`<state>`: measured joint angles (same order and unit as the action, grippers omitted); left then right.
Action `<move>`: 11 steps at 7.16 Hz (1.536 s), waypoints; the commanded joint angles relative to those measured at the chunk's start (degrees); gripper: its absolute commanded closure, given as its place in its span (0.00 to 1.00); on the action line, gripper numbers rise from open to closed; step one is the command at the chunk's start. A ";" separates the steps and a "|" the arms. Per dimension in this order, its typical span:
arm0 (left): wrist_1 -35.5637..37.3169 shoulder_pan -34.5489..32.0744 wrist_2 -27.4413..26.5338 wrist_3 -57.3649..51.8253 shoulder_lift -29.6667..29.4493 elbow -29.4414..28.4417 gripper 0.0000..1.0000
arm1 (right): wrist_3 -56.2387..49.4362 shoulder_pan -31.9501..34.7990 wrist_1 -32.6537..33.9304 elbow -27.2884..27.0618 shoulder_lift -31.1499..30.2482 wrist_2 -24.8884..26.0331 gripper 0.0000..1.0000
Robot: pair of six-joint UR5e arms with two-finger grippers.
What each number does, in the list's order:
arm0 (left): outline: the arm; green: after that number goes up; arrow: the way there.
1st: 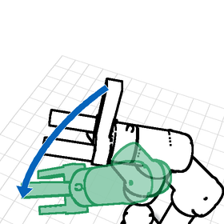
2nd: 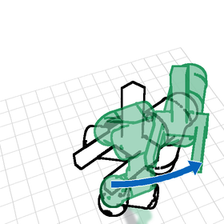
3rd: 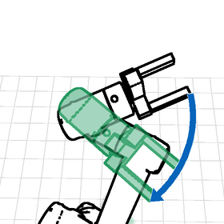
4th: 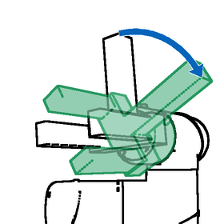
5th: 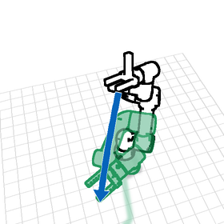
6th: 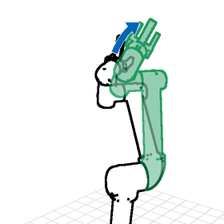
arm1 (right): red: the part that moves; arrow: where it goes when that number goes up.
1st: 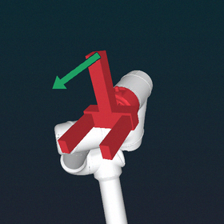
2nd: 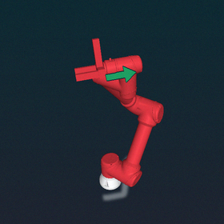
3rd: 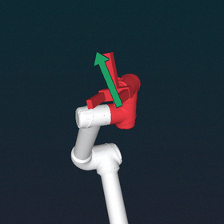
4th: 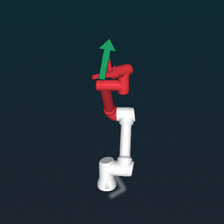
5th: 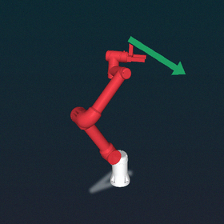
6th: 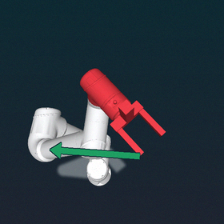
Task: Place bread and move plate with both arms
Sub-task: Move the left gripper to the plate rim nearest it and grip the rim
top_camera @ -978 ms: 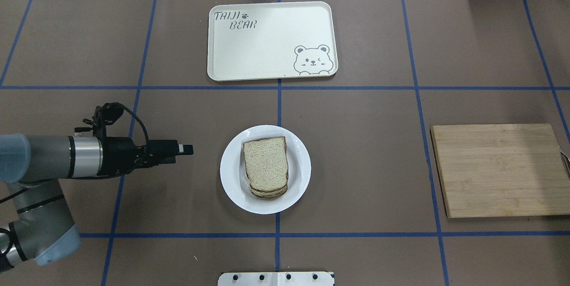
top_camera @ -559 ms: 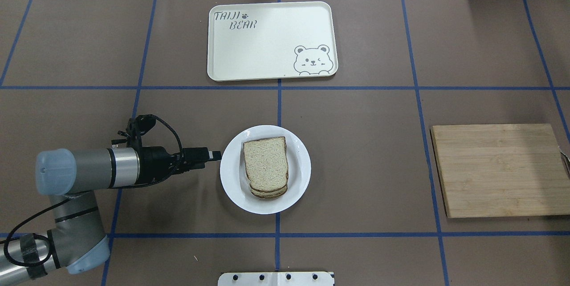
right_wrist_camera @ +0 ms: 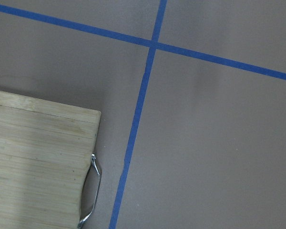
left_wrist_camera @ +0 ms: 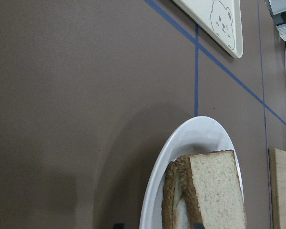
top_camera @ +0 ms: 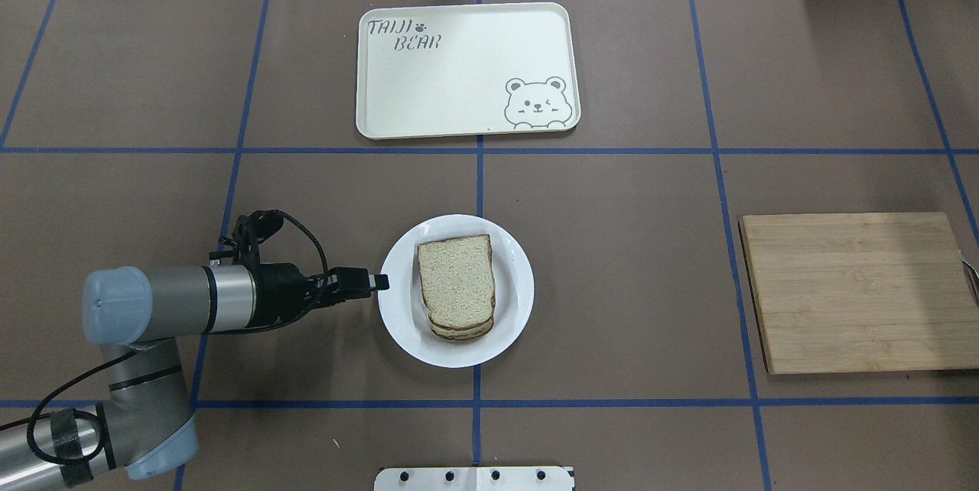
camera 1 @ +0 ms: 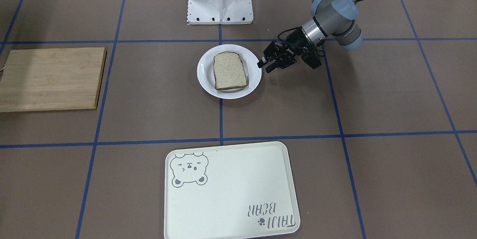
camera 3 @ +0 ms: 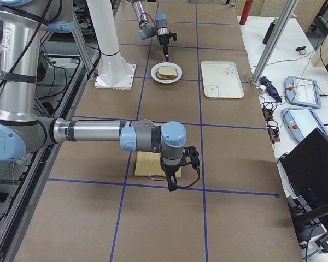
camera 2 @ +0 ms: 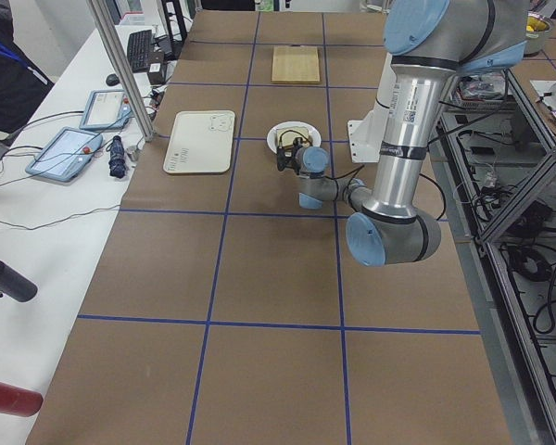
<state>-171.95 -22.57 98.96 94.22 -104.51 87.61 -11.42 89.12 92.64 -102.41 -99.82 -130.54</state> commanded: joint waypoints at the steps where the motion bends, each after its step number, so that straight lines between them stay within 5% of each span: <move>1: 0.04 1.21 -0.52 0.00 -0.34 -0.07 0.48 | 0.09 0.00 0.00 0.19 0.06 -0.42 0.00; 6: 0.21 4.02 -3.94 0.08 -2.79 -1.82 0.56 | 0.00 0.00 0.00 0.28 0.06 -0.42 0.00; 9: 0.13 4.46 -3.95 0.00 -3.15 -3.06 0.72 | 0.09 0.00 0.09 0.28 -0.03 -0.42 0.00; 11: -0.14 4.46 -3.87 0.17 -3.33 -2.88 0.92 | 0.09 0.00 0.09 0.36 -0.03 -0.42 0.00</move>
<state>-171.93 -18.16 95.03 94.30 -107.78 84.64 -11.34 89.12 92.72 -102.12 -99.84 -130.96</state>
